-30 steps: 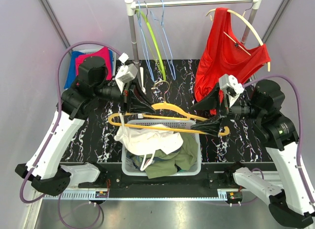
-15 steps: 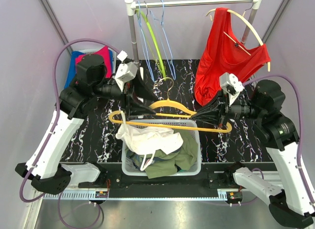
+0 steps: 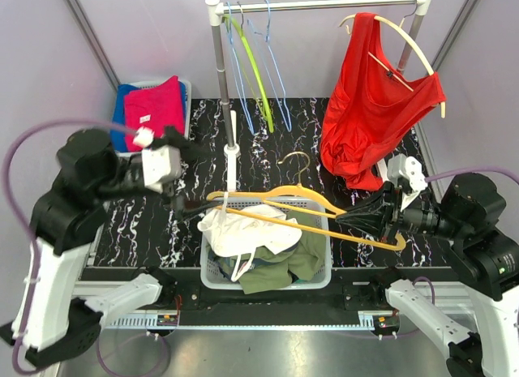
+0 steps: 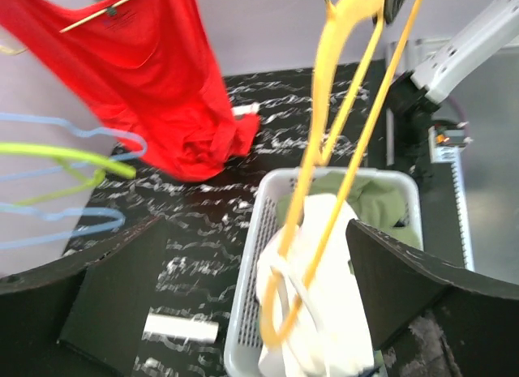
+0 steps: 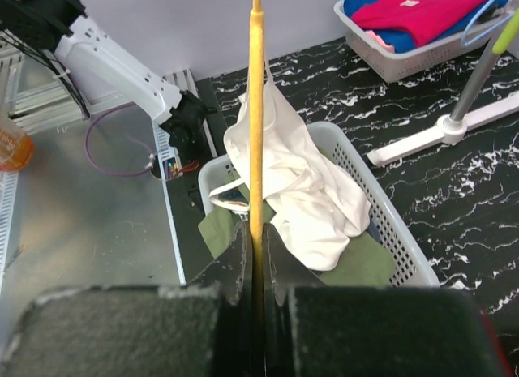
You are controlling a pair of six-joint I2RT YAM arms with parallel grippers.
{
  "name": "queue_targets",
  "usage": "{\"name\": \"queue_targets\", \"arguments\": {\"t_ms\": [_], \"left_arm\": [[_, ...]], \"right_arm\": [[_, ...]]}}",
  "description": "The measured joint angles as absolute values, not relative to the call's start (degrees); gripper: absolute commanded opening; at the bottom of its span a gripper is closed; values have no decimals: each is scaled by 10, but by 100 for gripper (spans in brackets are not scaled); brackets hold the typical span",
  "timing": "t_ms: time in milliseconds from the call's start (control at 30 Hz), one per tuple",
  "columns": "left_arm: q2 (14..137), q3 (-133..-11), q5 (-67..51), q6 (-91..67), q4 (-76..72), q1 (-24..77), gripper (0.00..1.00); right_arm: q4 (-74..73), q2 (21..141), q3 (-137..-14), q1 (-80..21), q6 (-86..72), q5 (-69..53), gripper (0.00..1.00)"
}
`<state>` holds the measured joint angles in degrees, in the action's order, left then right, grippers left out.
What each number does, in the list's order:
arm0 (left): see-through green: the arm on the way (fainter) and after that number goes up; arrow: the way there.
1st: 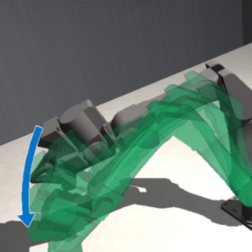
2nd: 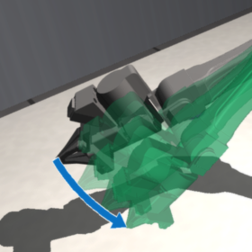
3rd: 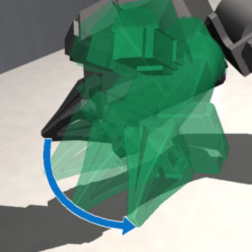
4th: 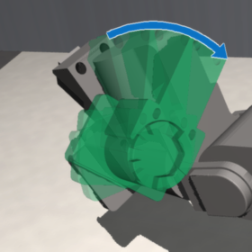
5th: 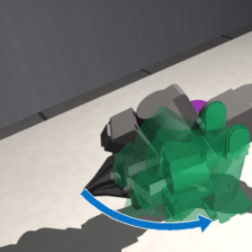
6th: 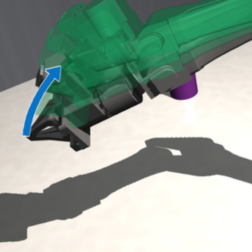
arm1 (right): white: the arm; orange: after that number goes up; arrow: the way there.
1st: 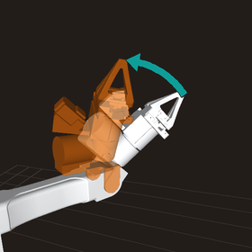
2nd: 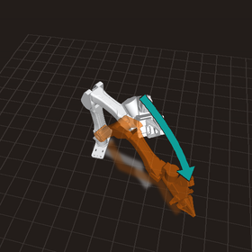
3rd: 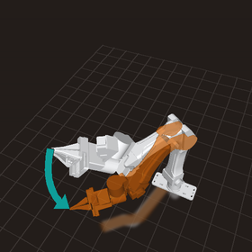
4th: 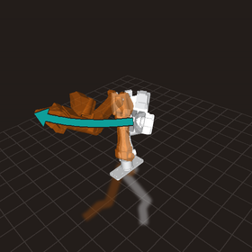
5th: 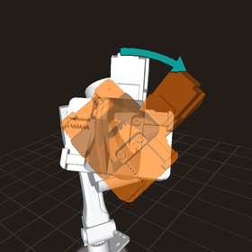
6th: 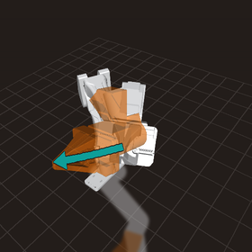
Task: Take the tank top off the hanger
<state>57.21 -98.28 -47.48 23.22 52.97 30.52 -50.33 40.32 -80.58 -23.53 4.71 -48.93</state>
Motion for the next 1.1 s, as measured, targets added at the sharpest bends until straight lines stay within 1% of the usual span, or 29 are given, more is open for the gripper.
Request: {"name": "queue_targets", "arguments": {"t_ms": [200,367,433,533,733,800,867,967,1033,1067,1100], "left_arm": [[443,-820,-430,281,546,291,99],[419,-678,-385,302,557,287,99],[418,-640,-373,302,560,287,99],[421,-617,-367,300,557,287,99],[424,-618,-380,287,530,287,98],[429,-620,-389,284,523,287,93],[437,-620,-397,279,518,286,90],[445,-620,-410,267,509,286,80],[448,-617,-419,258,503,287,55],[449,-615,-425,252,500,286,40],[449,-613,-429,248,497,286,14]], "right_arm": [[-550,400,-819,-235,59,-456,0],[-565,400,-841,-235,63,-439,0],[-565,400,-847,-235,63,-438,0],[-565,400,-849,-235,63,-436,0],[-565,401,-849,-235,62,-435,0],[-565,401,-849,-235,61,-435,0],[-565,401,-849,-235,60,-435,0],[-564,401,-849,-235,57,-435,0],[-564,401,-849,-235,56,-435,0],[-564,401,-849,-235,55,-435,0],[-564,401,-850,-235,55,-435,0]]}}
